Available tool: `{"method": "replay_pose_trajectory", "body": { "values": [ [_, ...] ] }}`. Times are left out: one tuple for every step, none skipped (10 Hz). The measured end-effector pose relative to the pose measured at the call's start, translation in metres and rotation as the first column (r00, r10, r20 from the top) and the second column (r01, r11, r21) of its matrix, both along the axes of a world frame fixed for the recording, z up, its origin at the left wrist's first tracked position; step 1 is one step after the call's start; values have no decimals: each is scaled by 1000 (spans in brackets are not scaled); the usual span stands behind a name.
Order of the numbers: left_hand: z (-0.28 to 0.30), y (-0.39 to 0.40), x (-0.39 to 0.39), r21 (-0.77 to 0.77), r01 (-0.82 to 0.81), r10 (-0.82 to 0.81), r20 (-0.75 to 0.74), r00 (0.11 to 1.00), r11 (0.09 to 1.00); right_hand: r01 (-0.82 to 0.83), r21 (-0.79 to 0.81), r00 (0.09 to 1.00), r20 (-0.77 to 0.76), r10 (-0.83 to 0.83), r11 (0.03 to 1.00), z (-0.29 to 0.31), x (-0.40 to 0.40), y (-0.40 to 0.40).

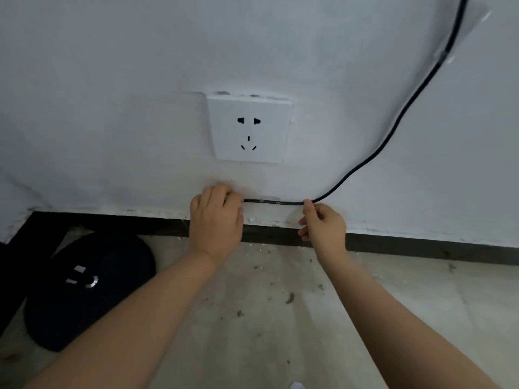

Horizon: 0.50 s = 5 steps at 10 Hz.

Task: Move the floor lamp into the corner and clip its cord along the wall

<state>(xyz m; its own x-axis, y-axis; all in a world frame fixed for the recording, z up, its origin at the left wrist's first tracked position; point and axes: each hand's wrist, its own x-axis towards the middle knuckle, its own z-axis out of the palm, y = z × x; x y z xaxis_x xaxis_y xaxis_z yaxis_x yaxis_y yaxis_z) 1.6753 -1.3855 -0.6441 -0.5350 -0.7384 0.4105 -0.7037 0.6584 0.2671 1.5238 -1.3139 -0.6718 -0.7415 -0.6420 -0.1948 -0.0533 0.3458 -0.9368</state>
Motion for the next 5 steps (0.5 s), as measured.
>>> {"method": "replay_pose_trajectory", "body": {
  "values": [
    [14, 3, 1, -78, 45, -48, -37, 998, 996, -44, -24, 995, 90, 46, 999, 3, -3, 5],
    [29, -1, -6, -278, 111, -148, -113, 983, 954, -50, -73, 985, 159, 61, 996, 4, -6, 10],
    [47, -9, -18, -430, 165, -242, -130, 962, 888, -59, -82, 981, 179, 73, 995, 15, -12, 15],
    [59, -18, -33, -505, 158, -214, -54, 975, 849, -118, -115, 977, 163, 136, 986, 33, -22, 17],
    [65, -21, -42, -485, 90, -121, -32, 992, 870, -200, -181, 967, 123, 224, 963, 66, -33, 22]
  ]
}}
